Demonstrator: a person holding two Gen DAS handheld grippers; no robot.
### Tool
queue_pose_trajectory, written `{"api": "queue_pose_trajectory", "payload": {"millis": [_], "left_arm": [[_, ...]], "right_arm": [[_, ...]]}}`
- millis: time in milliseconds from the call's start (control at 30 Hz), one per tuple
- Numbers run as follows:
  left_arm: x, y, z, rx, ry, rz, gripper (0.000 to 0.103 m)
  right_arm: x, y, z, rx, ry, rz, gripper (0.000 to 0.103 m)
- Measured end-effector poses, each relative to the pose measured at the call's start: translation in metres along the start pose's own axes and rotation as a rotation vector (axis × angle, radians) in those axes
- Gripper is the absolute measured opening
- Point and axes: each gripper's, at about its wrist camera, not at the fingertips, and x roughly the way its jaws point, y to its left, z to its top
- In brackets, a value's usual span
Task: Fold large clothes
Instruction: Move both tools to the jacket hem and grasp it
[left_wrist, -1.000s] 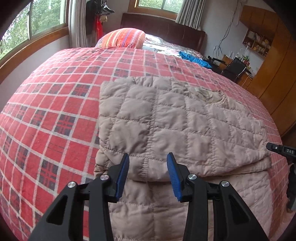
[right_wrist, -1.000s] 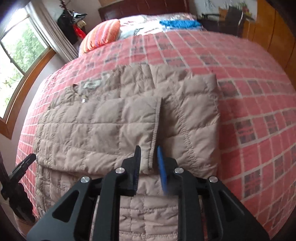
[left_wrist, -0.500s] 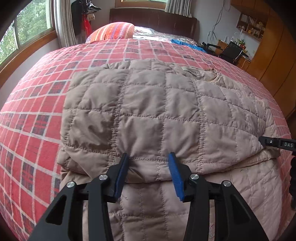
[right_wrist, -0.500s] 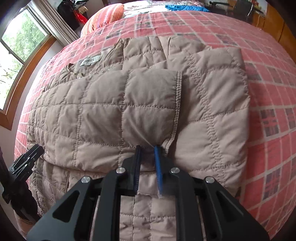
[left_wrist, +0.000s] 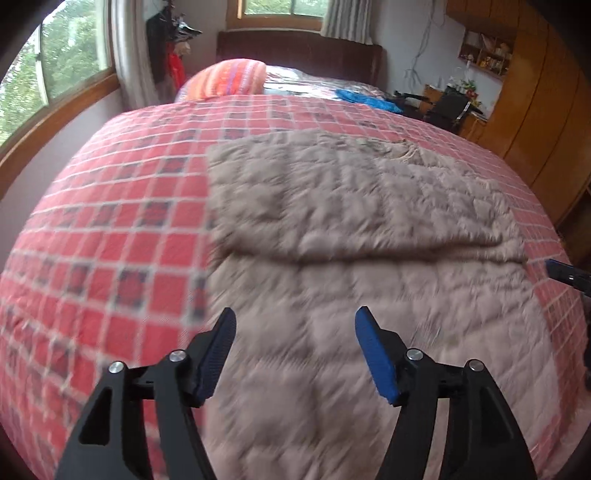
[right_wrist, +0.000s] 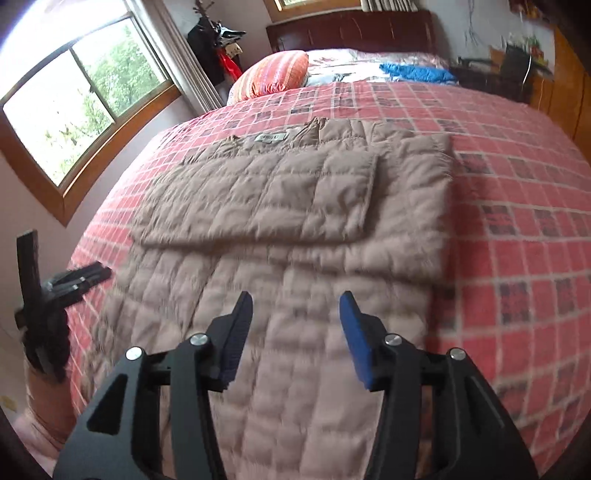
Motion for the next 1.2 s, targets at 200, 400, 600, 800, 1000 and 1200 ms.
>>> {"api": "queue_pose_trajectory", "payload": {"millis": [200, 400, 600, 800, 1000, 1200], "left_arm": [[-0.049, 0.028, -0.075, -0.044, 0.006, 0.157, 0.074], [-0.074, 0.037, -0.128, -0.065, 0.027, 0.188, 0.077], [-0.082, 0.033, -0.154, -0.062, 0.032, 0.174, 0.078], [-0.079, 0.035, -0.162, -0.07, 0.039, 0.163, 0.078], [-0.066, 0.042, -0.168, -0.102, 0.085, 0.109, 0.078], [-0.062, 0.045, -0.17, -0.124, 0.106, 0.059, 0.078]], "right_arm": [[-0.033, -0.001, -0.076, 0.017, 0.049, -0.071, 0.056], [-0.052, -0.012, -0.126, 0.069, 0.071, -0.137, 0.071], [-0.059, -0.025, -0.165, 0.121, 0.108, -0.142, 0.072], [-0.06, -0.038, -0.182, 0.158, 0.129, -0.134, 0.073], [-0.051, -0.046, -0.187, 0.174, 0.16, -0.126, 0.073], [-0.047, -0.045, -0.187, 0.167, 0.17, -0.12, 0.073]]}}
